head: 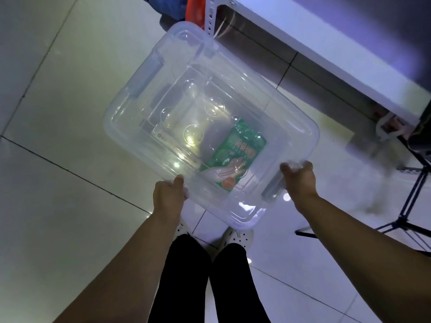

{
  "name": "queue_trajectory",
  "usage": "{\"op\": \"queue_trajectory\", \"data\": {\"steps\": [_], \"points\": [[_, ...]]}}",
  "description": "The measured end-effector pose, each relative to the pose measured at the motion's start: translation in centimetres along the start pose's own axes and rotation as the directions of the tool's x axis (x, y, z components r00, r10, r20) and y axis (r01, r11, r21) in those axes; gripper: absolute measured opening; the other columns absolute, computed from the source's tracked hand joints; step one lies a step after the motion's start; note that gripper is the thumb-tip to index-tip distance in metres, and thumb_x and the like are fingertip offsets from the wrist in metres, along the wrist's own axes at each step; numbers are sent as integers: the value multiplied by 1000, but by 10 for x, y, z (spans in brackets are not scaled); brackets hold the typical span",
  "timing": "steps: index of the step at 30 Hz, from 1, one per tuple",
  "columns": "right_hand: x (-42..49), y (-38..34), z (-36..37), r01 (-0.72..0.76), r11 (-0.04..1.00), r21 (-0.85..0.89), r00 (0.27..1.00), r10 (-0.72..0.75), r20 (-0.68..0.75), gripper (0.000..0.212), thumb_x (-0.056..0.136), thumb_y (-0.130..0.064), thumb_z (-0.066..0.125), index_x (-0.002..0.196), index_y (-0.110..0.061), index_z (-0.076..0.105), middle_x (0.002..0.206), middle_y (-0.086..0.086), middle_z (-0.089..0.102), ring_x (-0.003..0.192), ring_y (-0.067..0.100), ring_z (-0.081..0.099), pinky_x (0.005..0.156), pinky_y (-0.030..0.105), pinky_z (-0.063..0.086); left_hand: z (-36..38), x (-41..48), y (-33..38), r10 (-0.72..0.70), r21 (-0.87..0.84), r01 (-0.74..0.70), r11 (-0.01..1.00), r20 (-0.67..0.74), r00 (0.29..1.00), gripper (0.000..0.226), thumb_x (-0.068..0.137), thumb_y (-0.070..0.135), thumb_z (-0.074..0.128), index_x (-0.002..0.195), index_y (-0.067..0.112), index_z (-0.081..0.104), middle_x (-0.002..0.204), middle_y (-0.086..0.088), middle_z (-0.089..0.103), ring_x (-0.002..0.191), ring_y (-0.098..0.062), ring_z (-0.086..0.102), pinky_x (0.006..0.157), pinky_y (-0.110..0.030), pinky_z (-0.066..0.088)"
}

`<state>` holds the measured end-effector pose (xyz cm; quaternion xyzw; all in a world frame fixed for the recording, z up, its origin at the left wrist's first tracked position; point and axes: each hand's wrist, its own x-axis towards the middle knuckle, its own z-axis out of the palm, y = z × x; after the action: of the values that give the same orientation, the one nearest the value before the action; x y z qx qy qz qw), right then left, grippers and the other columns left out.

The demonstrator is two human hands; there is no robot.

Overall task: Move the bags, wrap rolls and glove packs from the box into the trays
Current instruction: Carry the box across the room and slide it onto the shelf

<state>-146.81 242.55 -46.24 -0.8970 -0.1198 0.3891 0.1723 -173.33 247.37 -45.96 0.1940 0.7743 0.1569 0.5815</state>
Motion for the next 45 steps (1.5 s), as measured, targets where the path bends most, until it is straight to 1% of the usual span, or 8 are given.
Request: {"op": "queue_trajectory", "data": {"steps": [4,6,9,13,19,33,42,45], "points": [[14,-3,-13,115,993,-33,991,-117,-60,51,89,-28,60,127,-3,38,118,23,57,104,37,57,81,31,41,19,-9,-4,-55,-71,58,996,33,998,26,90,6,52,66,-3,54,66,-17,55,60,-18,59,55,-22,57],[21,-2,-18,134,988,-73,989,-138,-54,49,88,-29,61,125,-3,42,118,20,58,104,36,57,81,31,41,24,-9,-7,-91,-94,85,992,-53,994,22,87,11,60,84,-10,58,88,-26,60,87,-32,62,74,-34,58],[22,3,-16,114,993,-35,990,-117,-77,48,83,-26,66,122,-4,49,119,17,56,105,32,57,80,29,43,24,-16,-7,115,224,-49,973,-290,950,85,77,24,74,138,-6,22,142,-23,31,131,-35,35,109,-46,34],[12,21,-9,-101,970,223,994,107,-17,69,79,-20,71,136,-6,35,126,13,44,105,27,49,90,34,41,35,-28,-2,650,744,-416,523,-33,759,93,73,30,76,145,13,20,153,-18,20,143,-30,14,117,-44,19],[-2,41,-1,-394,809,436,908,267,324,67,83,-15,65,140,-7,29,125,15,50,105,28,53,97,43,43,59,-22,-13,484,859,-511,-21,456,747,101,75,52,66,147,28,0,158,-13,-7,145,-30,-8,114,-54,8],[-22,37,21,42,998,-56,955,-56,-291,25,80,-21,64,70,-4,48,80,11,48,67,26,45,59,29,33,61,-26,-13,481,893,-443,-81,424,767,102,77,57,60,147,28,-9,157,-12,-14,145,-30,-11,113,-54,13],[-21,14,8,14,984,-176,922,-81,-379,16,79,-19,65,86,-6,59,97,16,55,87,35,55,65,35,40,46,-25,12,512,827,-556,-78,512,690,78,85,46,56,146,27,12,158,-9,9,144,-27,12,114,-43,16],[-24,-10,11,218,936,-278,862,-318,-394,42,70,-6,70,110,-2,57,110,23,54,101,42,50,83,45,43,26,-3,49,594,839,-544,24,426,683,72,82,39,63,142,22,26,152,-11,27,138,-28,26,110,-40,24]]}}
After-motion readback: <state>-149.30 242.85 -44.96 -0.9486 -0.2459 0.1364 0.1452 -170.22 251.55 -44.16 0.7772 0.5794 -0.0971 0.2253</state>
